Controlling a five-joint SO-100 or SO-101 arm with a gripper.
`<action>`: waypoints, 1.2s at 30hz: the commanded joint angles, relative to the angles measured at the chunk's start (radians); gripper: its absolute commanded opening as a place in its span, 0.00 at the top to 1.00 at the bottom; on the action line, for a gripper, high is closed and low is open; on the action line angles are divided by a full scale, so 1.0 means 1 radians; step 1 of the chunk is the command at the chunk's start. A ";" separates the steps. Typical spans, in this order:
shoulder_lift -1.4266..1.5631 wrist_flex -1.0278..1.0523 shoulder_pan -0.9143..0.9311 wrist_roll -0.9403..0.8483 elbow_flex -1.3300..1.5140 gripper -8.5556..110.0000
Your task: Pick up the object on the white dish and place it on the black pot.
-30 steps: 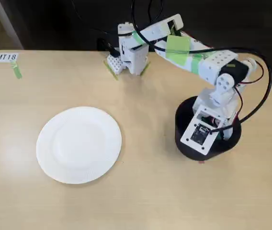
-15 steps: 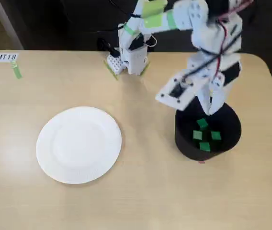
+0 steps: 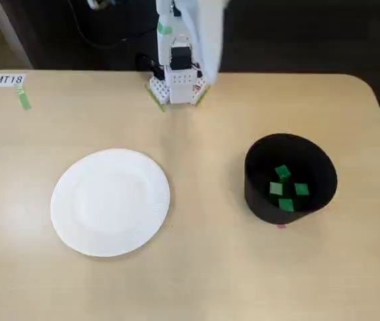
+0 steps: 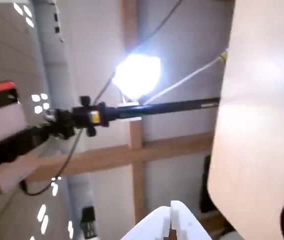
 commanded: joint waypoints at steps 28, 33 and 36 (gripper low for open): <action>0.900 -0.256 0.077 0.037 0.982 0.93; 1.138 -0.479 0.057 0.061 1.434 0.93; 1.192 -0.549 0.037 0.052 1.594 0.93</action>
